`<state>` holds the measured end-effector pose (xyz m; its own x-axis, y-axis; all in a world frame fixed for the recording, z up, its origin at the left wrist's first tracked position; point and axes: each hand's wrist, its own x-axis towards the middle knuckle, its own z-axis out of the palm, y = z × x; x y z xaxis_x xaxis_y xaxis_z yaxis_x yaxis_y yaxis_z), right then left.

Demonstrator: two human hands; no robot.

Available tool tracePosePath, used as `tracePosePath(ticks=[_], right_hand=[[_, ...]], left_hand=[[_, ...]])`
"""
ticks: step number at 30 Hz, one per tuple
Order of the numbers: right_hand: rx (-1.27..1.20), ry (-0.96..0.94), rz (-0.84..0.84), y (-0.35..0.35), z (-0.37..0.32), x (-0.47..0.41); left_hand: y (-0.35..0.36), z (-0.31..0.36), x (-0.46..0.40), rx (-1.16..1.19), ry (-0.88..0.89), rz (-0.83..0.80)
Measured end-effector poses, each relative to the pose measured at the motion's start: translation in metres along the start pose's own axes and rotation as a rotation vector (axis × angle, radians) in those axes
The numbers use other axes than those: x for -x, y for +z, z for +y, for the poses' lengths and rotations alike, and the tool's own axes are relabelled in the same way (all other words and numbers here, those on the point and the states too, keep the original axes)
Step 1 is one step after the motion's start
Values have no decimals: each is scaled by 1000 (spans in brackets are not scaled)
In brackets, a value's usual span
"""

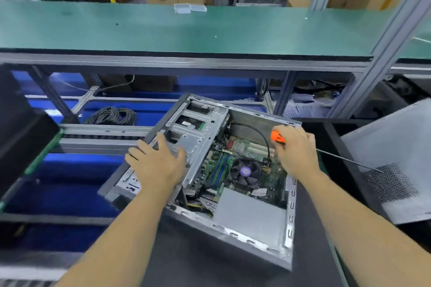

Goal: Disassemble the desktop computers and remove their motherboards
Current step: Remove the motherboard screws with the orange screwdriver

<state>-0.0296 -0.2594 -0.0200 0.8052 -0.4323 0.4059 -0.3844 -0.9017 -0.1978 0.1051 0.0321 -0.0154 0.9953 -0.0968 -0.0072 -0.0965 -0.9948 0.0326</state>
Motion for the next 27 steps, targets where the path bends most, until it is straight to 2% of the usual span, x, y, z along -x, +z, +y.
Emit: tracePosePath(ticks=[3,5,8,12,16,19,27], right_hand=[[82,-108,-132,-3,15,-23],[72,-117,-191,-9,15,-27],[39,-56,-136,-26,2,-13],[-8,64,-1,-51,-32,44],[-40,172,72,-52,-64,98],[-27,289,21,-45,-75,110],[211,449,-78,-39,-66,95]], left_hand=[[-6,4,32,-57,-41,-37],[-9,-5,42,-93,-5,-8],[-13,-20,23,15,94,-13],[-15,-12,-33,223,205,-130],[-9,-2,-65,216,222,-151],[-5,0,-74,248,231,-127],[3,-4,-69,235,227,-64]])
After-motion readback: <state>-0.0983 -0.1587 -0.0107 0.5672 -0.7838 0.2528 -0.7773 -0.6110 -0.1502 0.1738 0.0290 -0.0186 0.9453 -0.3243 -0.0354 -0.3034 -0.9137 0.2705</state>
